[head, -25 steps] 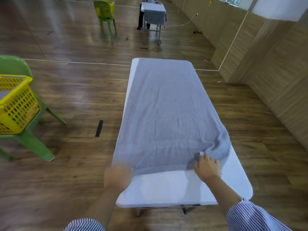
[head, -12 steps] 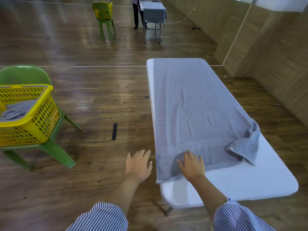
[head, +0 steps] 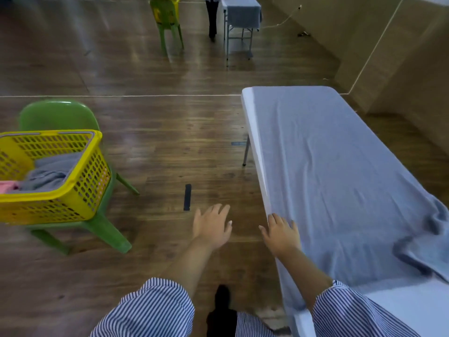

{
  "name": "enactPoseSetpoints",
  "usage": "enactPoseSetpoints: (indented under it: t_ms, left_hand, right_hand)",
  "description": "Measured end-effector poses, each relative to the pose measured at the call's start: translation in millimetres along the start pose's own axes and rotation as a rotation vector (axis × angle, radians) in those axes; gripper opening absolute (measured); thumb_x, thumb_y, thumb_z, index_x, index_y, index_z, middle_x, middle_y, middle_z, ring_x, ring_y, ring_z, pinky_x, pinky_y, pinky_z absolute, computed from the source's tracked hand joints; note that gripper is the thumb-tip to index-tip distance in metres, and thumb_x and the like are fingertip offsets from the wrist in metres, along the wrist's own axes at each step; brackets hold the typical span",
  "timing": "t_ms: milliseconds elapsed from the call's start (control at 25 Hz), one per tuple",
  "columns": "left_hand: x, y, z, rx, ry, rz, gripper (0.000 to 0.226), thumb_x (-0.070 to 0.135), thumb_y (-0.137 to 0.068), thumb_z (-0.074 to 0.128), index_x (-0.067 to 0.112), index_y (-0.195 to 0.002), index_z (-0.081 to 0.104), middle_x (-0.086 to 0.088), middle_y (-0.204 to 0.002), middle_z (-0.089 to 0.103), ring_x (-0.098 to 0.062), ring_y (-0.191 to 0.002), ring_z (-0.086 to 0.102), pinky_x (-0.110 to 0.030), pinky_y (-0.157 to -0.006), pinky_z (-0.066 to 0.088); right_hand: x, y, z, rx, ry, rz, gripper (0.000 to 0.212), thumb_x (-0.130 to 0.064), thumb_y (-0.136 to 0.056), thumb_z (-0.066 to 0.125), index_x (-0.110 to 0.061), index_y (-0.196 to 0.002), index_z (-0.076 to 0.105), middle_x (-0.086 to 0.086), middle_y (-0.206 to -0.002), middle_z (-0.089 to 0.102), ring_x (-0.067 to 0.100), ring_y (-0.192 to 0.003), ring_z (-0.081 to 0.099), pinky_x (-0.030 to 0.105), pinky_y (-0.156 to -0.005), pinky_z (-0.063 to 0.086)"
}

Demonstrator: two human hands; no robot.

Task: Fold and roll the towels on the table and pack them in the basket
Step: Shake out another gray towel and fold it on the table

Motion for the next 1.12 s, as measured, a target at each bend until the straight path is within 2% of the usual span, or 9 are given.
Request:
enactPoseSetpoints:
  t_ms: [320,440,640,840,960,1120]
  left_hand:
    - [-68,-201,-49,-0.061,-0.038,0.020,0.052,0.044,-0.099,0.031,0.028,-0.148,0.025,0.003,-0.152,0.033,-0.019,-0.138,0.033,-0.050,-0.112,0.020]
    - [-83,-259,-63,-0.067,-0.031,0.026,0.052,0.045,-0.099,0.031,0.030,-0.148,0.026,0.003,-0.151,0.035,-0.019,-0.137,0.035,-0.052,-0.113,0.011]
    - [-112,-357,-75,-0.085,-0.025,0.093,0.051,0.044,-0.099,0.029,0.029,-0.148,0.026,0.003,-0.150,0.036,-0.016,-0.136,0.036,-0.053,-0.115,0.006]
    - [-139,-482,-114,-0.060,-0.070,0.216,0.051,0.043,-0.099,0.029,0.027,-0.148,0.027,0.003,-0.151,0.035,-0.015,-0.137,0.035,-0.054,-0.116,0.006]
    - [-146,-549,-137,-0.044,-0.127,0.308,0.051,0.043,-0.100,0.028,0.026,-0.148,0.028,0.003,-0.151,0.035,-0.015,-0.137,0.035,-0.053,-0.115,0.007]
    - [-142,-620,-142,-0.111,-0.119,0.354,0.051,0.043,-0.100,0.029,0.026,-0.148,0.030,0.003,-0.152,0.035,-0.015,-0.137,0.036,-0.054,-0.116,0.008]
  right_hand:
    - [-38,-202,-32,-0.005,-0.050,0.040,0.049,-0.044,-0.098,0.029,-0.014,-0.136,0.038,0.001,-0.142,0.040,0.019,-0.128,0.041,0.043,-0.112,0.022]
    - [-43,-259,-47,-0.015,-0.082,0.068,0.044,-0.042,-0.098,0.030,-0.015,-0.131,0.042,0.001,-0.138,0.043,0.021,-0.123,0.045,0.042,-0.106,0.031]
    - [-53,-349,-63,0.035,-0.081,0.126,0.042,-0.040,-0.097,0.035,-0.015,-0.129,0.045,0.002,-0.135,0.047,0.023,-0.119,0.050,0.043,-0.101,0.034]
    - [-67,-445,-86,0.161,-0.138,0.280,0.037,-0.035,-0.090,0.054,-0.009,-0.116,0.059,0.010,-0.124,0.059,0.033,-0.101,0.062,0.045,-0.088,0.043]
    - [-74,-486,-105,0.135,-0.144,0.391,0.038,-0.033,-0.094,0.045,-0.013,-0.125,0.051,0.006,-0.133,0.051,0.029,-0.111,0.056,0.042,-0.094,0.038]
    - [-75,-529,-117,0.143,-0.165,0.480,0.039,-0.035,-0.096,0.038,-0.018,-0.131,0.044,0.002,-0.139,0.045,0.022,-0.120,0.049,0.038,-0.100,0.032]
Point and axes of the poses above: each hand's wrist, its own y-axis away from the middle knuckle, its own z-axis out of the palm, x = y × z, the point moved 1 cm from there along -y, towards the middle knuckle
